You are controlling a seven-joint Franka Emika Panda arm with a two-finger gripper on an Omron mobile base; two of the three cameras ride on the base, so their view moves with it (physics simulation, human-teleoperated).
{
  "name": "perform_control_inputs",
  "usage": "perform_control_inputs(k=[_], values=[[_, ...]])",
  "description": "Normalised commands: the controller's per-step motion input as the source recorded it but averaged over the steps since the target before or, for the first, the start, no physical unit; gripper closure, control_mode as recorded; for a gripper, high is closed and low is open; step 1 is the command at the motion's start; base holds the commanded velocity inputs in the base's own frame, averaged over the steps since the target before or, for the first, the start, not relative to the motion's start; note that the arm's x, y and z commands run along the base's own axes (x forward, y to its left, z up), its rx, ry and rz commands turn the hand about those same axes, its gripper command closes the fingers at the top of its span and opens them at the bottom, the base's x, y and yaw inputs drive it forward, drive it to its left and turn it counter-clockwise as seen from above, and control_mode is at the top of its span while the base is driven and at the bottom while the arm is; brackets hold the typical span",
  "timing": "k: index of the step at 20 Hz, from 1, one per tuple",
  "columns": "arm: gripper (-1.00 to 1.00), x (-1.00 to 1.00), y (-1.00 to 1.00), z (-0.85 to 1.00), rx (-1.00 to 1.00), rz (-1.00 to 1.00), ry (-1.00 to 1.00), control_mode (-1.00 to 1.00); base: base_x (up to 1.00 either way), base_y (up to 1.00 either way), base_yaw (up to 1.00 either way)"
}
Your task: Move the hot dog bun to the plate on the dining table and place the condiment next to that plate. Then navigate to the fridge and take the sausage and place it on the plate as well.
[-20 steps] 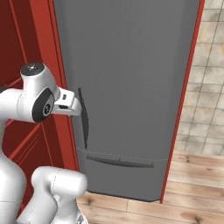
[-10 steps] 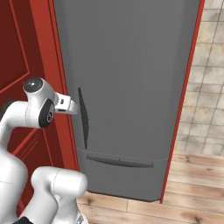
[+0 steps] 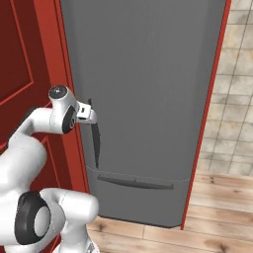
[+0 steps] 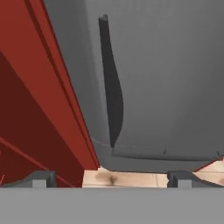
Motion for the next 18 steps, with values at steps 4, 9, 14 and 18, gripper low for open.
perform_control_inputs(k=[4,9,14,18], values=[[-1.00,0.74,0.21,-0.48,0.00,0.00,0.00,-1.00,0.00,0.00,0.00],[-1.00,0.58,0.16,-0.55,0.00,0.00,-0.09,-1.00,0.00,0.00,0.00],[-1.00,0.72,0.02,-0.30,0.00,0.00,-0.01,-1.00,0.00,0.00,0.00],[-1.00,0.57,0.03,-0.31,0.00,0.00,0.00,-1.00,0.00,0.00,0.00]])
